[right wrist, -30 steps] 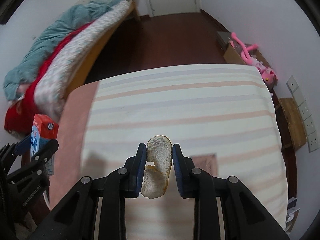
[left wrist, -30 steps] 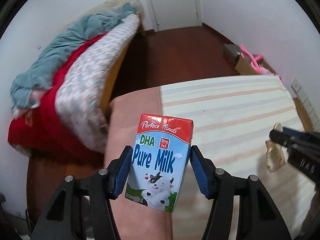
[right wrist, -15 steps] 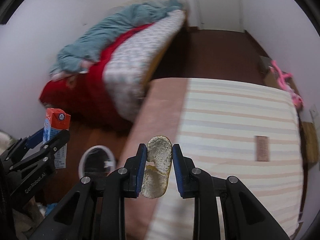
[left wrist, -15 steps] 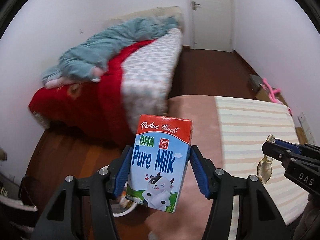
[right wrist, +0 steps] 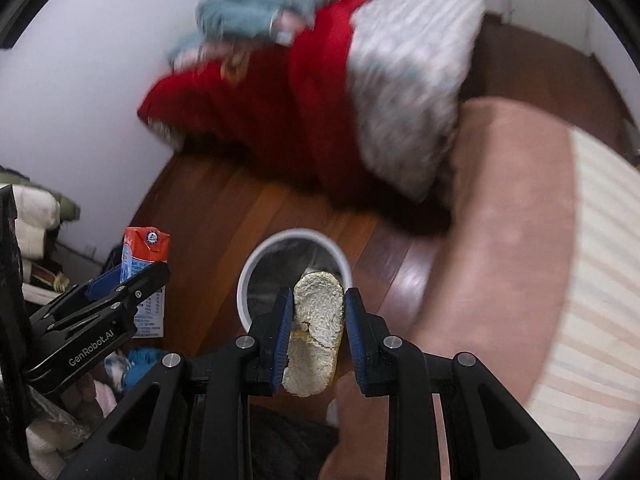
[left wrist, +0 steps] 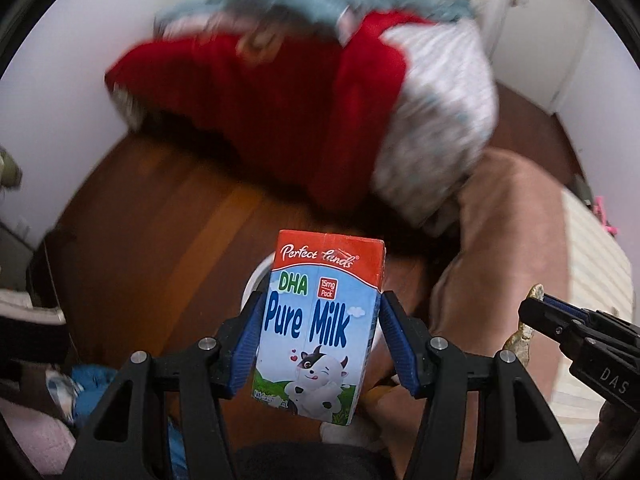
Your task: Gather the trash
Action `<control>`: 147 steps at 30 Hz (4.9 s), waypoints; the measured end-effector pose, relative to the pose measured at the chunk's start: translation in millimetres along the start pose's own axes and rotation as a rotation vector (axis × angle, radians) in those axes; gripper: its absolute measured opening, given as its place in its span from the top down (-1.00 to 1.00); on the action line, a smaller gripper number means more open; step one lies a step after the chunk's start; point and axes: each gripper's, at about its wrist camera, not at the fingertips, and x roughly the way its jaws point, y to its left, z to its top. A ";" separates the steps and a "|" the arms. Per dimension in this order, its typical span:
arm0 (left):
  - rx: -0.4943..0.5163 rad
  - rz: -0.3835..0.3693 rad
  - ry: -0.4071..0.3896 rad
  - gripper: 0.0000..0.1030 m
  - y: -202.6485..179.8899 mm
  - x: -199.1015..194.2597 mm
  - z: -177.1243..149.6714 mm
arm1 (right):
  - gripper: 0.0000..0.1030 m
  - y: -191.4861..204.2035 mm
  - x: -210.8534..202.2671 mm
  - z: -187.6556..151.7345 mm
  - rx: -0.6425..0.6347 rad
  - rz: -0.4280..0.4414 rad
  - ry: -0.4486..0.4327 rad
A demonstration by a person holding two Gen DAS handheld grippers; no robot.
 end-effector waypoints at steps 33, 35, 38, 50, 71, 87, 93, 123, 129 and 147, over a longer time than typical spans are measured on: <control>-0.188 0.047 0.208 -0.99 74.8 69.0 -35.6 | -1.00 19.5 156.8 -3.0 -0.141 -0.129 0.311; -0.179 0.042 0.195 -0.99 69.6 57.5 -38.4 | -1.00 20.3 138.8 -4.6 -0.145 -0.124 0.293; -0.164 0.031 0.169 -0.99 60.6 35.0 -41.4 | -1.00 22.7 108.2 -7.6 -0.146 -0.109 0.264; -0.133 -0.041 0.039 -0.99 44.7 -75.2 -50.7 | -1.00 45.3 -16.1 -13.7 -0.174 0.026 0.134; -0.131 -0.183 -0.084 -0.99 45.4 -210.9 -57.7 | -1.00 95.9 -171.6 -26.0 -0.289 0.252 0.061; -0.129 -0.209 -0.086 -0.99 47.7 -220.5 -61.5 | -1.00 100.7 -183.5 -22.9 -0.308 0.247 0.079; -0.120 -0.199 -0.097 -0.99 45.1 -222.3 -63.7 | -1.00 98.8 -181.6 -22.3 -0.305 0.244 0.084; -0.117 -0.227 -0.095 -1.00 38.6 -223.7 -60.5 | -1.00 91.6 -181.9 -22.5 -0.283 0.246 0.099; -0.119 -0.227 -0.092 -1.00 38.4 -224.4 -58.7 | -1.00 94.6 -179.4 -20.8 -0.285 0.251 0.103; -0.131 -0.230 -0.096 -0.99 40.1 -221.7 -59.4 | -1.00 97.5 -177.9 -17.7 -0.287 0.252 0.107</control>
